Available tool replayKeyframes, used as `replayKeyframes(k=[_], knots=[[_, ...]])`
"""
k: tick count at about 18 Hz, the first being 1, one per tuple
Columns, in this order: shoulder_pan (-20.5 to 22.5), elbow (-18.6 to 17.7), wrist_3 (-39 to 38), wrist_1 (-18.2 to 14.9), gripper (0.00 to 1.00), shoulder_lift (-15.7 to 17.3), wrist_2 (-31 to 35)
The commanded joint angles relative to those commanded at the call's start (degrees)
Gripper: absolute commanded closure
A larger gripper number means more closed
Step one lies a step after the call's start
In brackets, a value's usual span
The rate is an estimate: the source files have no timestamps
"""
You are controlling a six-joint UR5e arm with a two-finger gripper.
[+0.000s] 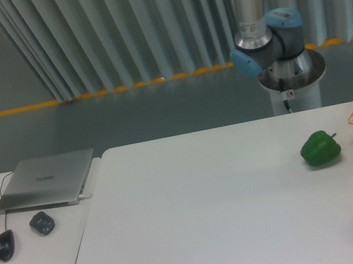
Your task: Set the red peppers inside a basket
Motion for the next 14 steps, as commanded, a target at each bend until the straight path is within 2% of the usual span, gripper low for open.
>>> replayKeyframes(k=[3, 4, 6, 7, 14], knots=[[1.67, -0.09, 3.78, -0.27, 0.5, 0.44, 0.0], [2.2, -0.26, 4.66, -0.27, 0.42, 0.53, 0.0], [3.25, -0.35, 7.65, -0.27, 0.12, 0.53, -0.09], [3.35, -0.53, 7.83, -0.09, 0.01, 0.53, -0.17], [4.14, -0.62, 8.1, 0.08, 0.0, 0.44, 0.26]])
